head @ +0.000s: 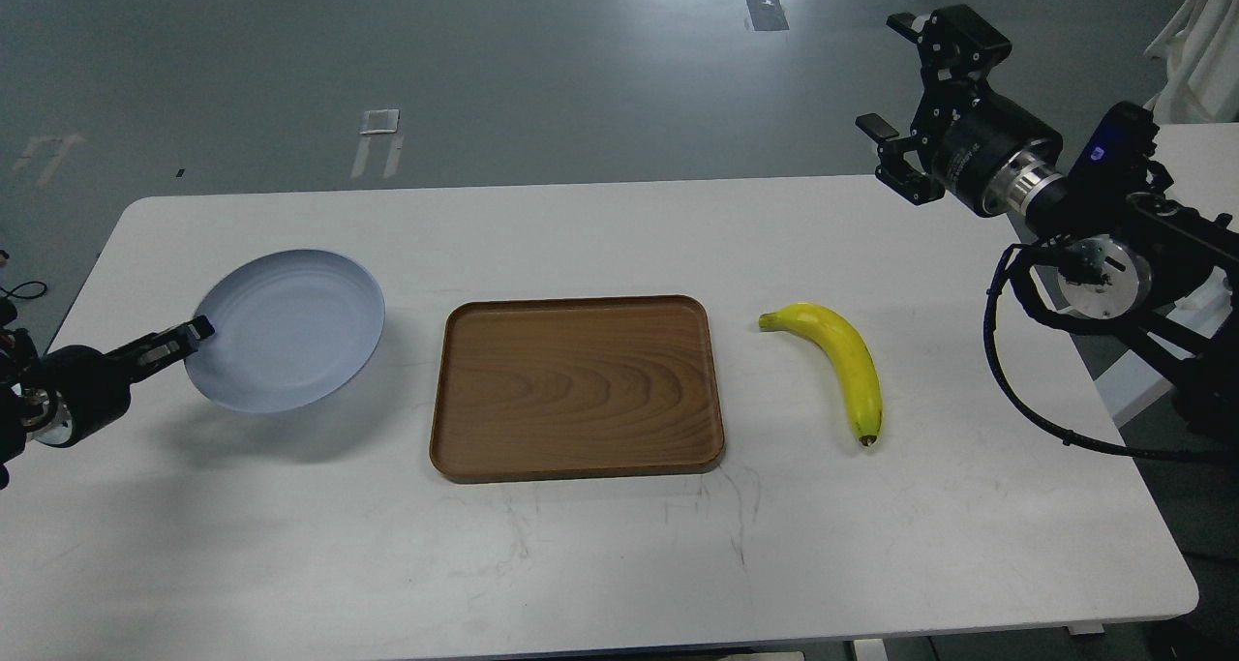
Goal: Place banana on plate with both arms
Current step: 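Lift the plate with the left gripper and carry it over the tray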
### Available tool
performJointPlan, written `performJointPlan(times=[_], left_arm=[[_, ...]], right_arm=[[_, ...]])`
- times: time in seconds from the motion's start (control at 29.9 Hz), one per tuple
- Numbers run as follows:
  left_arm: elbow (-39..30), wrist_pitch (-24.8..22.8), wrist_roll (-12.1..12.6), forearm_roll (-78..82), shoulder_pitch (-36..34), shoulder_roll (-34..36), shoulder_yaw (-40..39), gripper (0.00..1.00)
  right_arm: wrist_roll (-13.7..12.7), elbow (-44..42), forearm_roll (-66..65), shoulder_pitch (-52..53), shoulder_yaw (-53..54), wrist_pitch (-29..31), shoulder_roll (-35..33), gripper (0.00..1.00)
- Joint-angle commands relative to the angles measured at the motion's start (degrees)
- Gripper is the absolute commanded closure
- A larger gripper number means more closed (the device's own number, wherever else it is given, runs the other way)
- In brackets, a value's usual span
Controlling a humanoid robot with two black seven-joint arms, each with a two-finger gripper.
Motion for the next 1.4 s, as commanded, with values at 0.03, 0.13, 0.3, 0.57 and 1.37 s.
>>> performJointPlan(times=[0.03,0.13,0.3,0.57,1.37], left_arm=[[-2.47,-3.22,0.02,-2.61,-2.99,-0.08,-0.01,1.0],[-5.45,-3.75,0.02,-2.61,-4.48,-0.08,-0.01,1.0],[-15.28,-3.14,0.02,-2.61,-7.91,-0.43,-0.01,1.0],[-21.46,-2.52,0.02,-1.12,-12.92,-3.76,0.95,1.0],[0.78,-1.46,1.12,5.65,-19.87,-26.53,18.09,1.0]], right_arm=[[0.0,0.07,-0.26,-0.16,0.0,-0.05,-0.21,0.0],[0.0,0.07,-0.26,-0.16,0.0,-0.05,-0.21,0.0],[0.0,0.16,-0.26,-0.16,0.0,-0.05,-0.21,0.0],[0.0,0.16,-0.44,-0.42,-0.08,0.04,-0.21,0.0],[0.0,1.13,-0.96,-0.51,-0.09,-0.05,-1.88,0.0]])
